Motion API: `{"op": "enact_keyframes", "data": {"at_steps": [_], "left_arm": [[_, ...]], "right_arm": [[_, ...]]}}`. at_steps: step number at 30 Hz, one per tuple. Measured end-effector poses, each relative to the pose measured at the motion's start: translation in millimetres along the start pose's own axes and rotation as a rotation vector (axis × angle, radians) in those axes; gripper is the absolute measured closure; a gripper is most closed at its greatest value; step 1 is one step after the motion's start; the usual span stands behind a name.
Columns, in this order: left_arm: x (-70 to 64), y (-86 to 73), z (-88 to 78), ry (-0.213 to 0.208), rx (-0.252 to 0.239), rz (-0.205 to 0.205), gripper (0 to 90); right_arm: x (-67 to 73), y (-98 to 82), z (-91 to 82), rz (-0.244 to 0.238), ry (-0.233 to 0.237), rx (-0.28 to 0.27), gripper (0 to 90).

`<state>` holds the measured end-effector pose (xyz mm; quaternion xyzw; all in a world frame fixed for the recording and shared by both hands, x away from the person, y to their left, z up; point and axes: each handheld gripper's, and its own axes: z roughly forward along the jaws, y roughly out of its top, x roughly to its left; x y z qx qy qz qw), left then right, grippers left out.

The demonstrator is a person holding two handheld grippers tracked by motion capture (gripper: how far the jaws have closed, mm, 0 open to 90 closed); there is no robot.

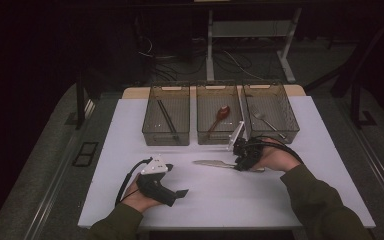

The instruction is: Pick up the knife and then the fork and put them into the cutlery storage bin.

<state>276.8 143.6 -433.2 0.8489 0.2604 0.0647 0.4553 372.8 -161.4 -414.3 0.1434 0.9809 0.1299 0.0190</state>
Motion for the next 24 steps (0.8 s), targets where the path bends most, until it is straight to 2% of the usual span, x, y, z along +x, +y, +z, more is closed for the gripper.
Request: {"op": "enact_keyframes", "data": {"at_steps": [3,10,11,14,18,20,24], "left_arm": [[0.1,-0.1,0.3,0.000,0.001,-0.002,0.0],[-0.4,0.1,1.4,-0.002,0.006,0.001,0.0],[-0.4,0.1,1.3,-0.002,0.006,0.002,0.0],[-0.3,-0.1,1.0,-0.001,0.002,-0.001,0.0],[0.3,0.0,0.2,0.000,0.004,0.002,0.0],[0.3,-0.2,0.1,0.000,0.001,-0.002,0.0],[0.8,-0.3,0.4,0.001,0.003,-0.002,0.0]], "right_arm": [[1.6,4.4,6.7,-0.028,-0.003,0.033,73.2],[3.3,12.7,8.2,-0.058,-0.014,0.089,77.7],[3.5,14.1,8.8,-0.074,-0.018,0.099,78.6],[5.6,16.0,8.9,-0.074,-0.024,0.114,79.7],[5.5,13.5,8.3,-0.064,-0.027,0.096,79.9],[5.8,10.5,7.2,-0.043,-0.024,0.075,79.9],[3.9,-1.2,4.4,0.003,0.005,-0.004,79.9]]}}
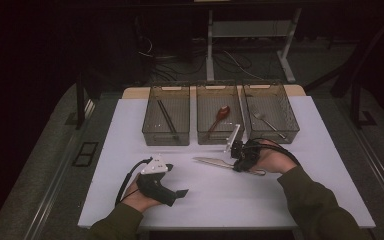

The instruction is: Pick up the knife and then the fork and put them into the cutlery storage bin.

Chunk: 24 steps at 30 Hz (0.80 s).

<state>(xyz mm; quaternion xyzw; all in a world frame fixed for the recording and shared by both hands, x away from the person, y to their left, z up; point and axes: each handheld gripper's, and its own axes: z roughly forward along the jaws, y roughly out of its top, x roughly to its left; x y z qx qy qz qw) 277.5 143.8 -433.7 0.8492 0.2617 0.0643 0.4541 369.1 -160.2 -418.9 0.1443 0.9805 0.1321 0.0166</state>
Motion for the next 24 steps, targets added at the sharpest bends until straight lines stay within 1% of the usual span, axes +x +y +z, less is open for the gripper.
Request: {"op": "enact_keyframes", "data": {"at_steps": [3,5,7,10,12,14,20,21,24], "left_arm": [[0.2,0.0,0.2,0.000,0.003,0.001,0.0],[0.1,0.0,0.1,0.001,0.002,0.000,0.0],[0.1,0.0,0.2,0.001,0.000,0.000,0.0],[0.0,0.0,-0.1,0.001,-0.005,0.002,0.0],[0.1,0.0,-0.4,0.001,-0.011,0.001,0.0],[0.4,-0.2,-0.4,0.002,-0.012,-0.001,0.0],[0.7,-0.2,-1.0,0.003,-0.012,0.002,0.0],[0.9,-0.3,-1.1,0.003,-0.012,0.003,0.0],[1.3,-0.3,-1.3,0.004,-0.014,0.002,0.0]], "right_arm": [[0.7,-8.8,-3.5,0.035,0.006,-0.053,79.9],[1.0,-13.9,-7.1,0.051,0.002,-0.079,79.9],[0.9,-19.4,-11.2,0.078,-0.002,-0.116,79.9],[-0.3,-25.6,-17.7,0.105,-0.004,-0.158,79.9],[-1.2,-30.0,-22.4,0.136,-0.001,-0.191,79.9],[-2.6,-34.7,-26.4,0.155,-0.002,-0.226,79.9],[-4.9,-44.7,-35.8,0.213,-0.004,-0.293,79.9],[-5.7,-46.0,-37.0,0.209,-0.004,-0.301,80.0],[-7.0,-50.8,-41.3,0.241,0.005,-0.335,80.3]]}}
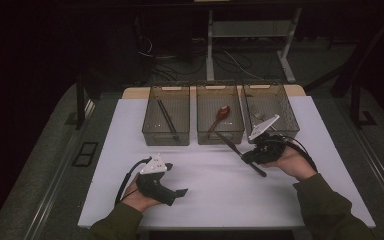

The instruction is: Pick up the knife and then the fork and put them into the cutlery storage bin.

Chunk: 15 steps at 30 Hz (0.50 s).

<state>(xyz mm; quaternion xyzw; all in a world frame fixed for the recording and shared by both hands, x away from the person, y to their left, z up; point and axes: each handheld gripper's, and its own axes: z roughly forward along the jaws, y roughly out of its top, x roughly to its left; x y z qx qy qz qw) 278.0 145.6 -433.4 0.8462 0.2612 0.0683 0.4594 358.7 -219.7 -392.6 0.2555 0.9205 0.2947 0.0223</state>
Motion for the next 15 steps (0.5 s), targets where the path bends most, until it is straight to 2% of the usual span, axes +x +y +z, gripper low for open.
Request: {"op": "enact_keyframes", "data": {"at_steps": [2,7,11,15], "left_arm": [[0.0,0.0,0.1,0.000,0.001,0.000,0.0],[-0.1,0.1,0.0,-0.001,-0.001,0.002,0.0],[0.2,-0.1,0.1,-0.001,0.000,-0.001,0.0],[0.4,-0.3,0.2,-0.001,-0.002,-0.003,0.0]], "right_arm": [[-1.7,-2.1,-2.6,0.032,0.011,-0.025,80.4],[-4.5,-3.9,-7.2,0.047,0.004,-0.058,80.4],[-5.8,-4.2,-14.6,0.051,0.017,-0.100,80.4],[-9.2,-6.7,-23.5,0.070,0.002,-0.140,80.4]]}}
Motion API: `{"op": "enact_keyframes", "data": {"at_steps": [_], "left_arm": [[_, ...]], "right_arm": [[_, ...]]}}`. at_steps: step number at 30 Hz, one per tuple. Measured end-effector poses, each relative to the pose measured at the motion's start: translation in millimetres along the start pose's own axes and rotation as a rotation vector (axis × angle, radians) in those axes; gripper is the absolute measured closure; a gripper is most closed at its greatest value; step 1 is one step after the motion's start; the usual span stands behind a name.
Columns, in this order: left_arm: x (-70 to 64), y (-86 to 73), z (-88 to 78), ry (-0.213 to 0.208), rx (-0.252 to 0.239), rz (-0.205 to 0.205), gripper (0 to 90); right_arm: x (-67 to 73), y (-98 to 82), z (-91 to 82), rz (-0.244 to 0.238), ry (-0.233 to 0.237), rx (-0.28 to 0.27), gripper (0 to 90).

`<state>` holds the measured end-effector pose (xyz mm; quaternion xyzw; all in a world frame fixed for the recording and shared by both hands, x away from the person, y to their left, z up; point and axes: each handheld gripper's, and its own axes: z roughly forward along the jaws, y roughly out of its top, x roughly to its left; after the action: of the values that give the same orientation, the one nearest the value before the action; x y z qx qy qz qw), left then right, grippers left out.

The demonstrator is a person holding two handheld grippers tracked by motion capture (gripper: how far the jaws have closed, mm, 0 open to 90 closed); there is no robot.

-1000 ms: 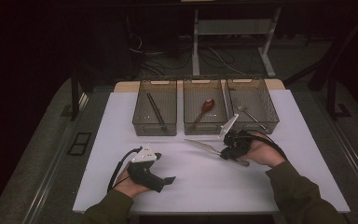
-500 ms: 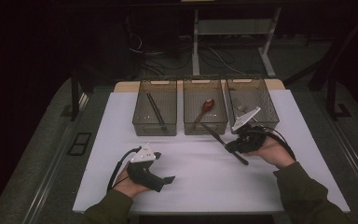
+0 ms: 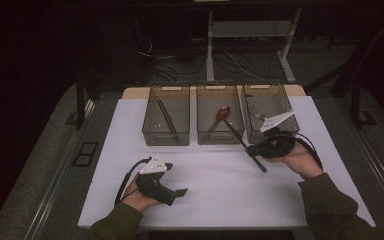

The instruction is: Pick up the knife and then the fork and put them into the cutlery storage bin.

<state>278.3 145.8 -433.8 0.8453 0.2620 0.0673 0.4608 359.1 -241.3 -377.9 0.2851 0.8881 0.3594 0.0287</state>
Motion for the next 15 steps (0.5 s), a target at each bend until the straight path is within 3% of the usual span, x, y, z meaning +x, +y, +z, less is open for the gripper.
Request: {"op": "enact_keyframes", "data": {"at_steps": [6,15], "left_arm": [[-0.1,0.0,0.4,-0.001,0.000,-0.001,0.0],[0.2,0.1,1.3,-0.001,-0.002,-0.005,0.0]], "right_arm": [[-6.5,1.1,-22.4,0.036,-0.022,-0.088,80.4],[-29.0,8.5,-66.0,0.100,-0.127,-0.217,80.4]]}}
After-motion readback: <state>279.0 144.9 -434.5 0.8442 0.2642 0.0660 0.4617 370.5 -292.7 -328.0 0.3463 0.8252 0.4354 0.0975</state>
